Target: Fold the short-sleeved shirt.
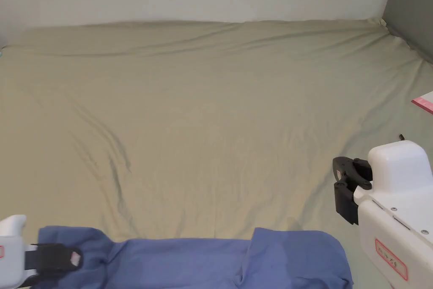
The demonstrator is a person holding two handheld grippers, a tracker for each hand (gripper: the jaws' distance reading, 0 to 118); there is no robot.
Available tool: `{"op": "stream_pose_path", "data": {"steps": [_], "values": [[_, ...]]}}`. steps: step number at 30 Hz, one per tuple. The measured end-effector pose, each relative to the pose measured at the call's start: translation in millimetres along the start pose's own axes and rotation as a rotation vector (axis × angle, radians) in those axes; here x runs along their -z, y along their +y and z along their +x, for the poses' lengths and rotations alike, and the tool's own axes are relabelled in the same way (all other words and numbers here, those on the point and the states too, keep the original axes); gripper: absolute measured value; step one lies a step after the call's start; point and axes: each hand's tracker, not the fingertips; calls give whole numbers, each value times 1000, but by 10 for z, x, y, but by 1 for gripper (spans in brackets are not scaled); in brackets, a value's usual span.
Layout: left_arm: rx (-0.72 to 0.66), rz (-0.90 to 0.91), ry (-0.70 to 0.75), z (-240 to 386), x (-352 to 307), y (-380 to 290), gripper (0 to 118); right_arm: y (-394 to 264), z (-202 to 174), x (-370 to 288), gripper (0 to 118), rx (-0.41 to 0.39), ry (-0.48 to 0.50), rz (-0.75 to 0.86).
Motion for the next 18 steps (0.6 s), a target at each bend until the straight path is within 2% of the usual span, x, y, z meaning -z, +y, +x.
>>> {"op": "stream_pose_path", "data": {"steps": [5, 9, 12, 16, 18], "values": [[3, -90, -92, 482, 529, -31, 11, -46, 140, -51, 2, 22, -5, 11], [14, -158, -44, 747, 1072, -90, 11, -71, 269, -95, 2, 45, -18, 15], [-36, -186, -23, 748, 1442, -86, 11, -86, 360, -106, 2, 54, -34, 18], [-50, -176, 20, 886, 1668, -162, 11, -101, 536, -88, 2, 89, -62, 16], [-60, -172, 39, 920, 1716, -174, 16, -113, 596, -70, 2, 97, -75, 13]]}}
